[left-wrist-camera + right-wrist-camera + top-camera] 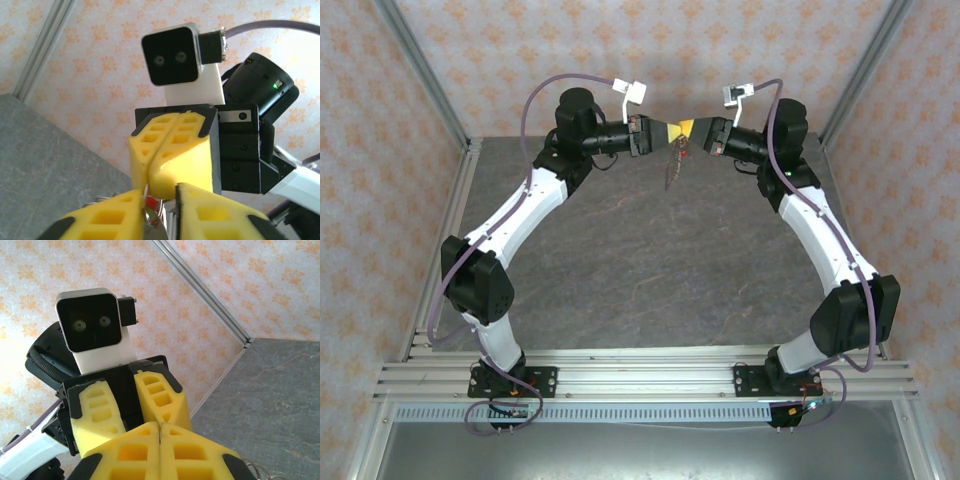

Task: Put the keys on the keyring

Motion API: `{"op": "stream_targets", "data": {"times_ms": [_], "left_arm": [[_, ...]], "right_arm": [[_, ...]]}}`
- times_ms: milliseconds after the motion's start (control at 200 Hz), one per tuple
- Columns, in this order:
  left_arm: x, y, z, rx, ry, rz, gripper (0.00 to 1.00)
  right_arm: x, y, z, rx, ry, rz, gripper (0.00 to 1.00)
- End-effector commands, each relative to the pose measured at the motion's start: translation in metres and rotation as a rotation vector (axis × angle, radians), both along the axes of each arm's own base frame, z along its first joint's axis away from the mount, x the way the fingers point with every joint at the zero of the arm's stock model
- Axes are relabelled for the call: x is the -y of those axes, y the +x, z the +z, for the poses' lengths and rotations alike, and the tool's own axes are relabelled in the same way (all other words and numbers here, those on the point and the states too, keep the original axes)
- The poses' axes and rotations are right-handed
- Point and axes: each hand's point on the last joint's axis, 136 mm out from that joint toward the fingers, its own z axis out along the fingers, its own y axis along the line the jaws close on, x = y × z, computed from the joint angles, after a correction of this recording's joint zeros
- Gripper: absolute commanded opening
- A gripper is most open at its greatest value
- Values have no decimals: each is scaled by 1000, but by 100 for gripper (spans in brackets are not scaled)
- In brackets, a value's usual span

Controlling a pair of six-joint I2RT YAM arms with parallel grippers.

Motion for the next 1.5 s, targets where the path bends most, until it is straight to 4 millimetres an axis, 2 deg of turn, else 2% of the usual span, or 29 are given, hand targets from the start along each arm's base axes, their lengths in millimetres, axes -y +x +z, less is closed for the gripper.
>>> {"op": "stream_targets", "data": {"times_ms": [0, 120, 410, 510, 555, 616, 776, 951, 1141, 1331, 1496], "left_arm": [[6, -9, 10, 45, -18, -35, 12], [7, -12, 11, 49, -21, -38, 0], [15, -19, 10, 57, -15, -33, 0], [13, -16, 12, 65, -34, 8, 0], [11, -15, 12, 66, -46, 25, 0], [8, -12, 13, 66, -60, 59, 0], [0, -8, 12, 61, -90, 129, 0], [-6, -8, 15, 59, -130, 170, 0], [-12, -8, 19, 64, -147, 206, 0], [-15, -9, 22, 73, -156, 221, 0], [-15, -12, 24, 83, -166, 212, 0]], "right_arm": [[-1, -4, 14, 67, 19, 9, 0], [0, -3, 14, 62, 23, 5, 0], [4, -4, 21, 52, 71, -33, 0], [8, -3, 23, 45, 86, -70, 28], [10, -4, 24, 47, 89, -86, 37], [14, -6, 27, 53, 90, -113, 42], [31, -5, 24, 56, 69, -249, 48], [62, 2, 4, 22, 55, -468, 53], [91, 6, -20, -10, -12, -657, 54], [108, 15, -50, -52, -86, -767, 54], [104, 13, -62, -70, -129, -741, 54]]}}
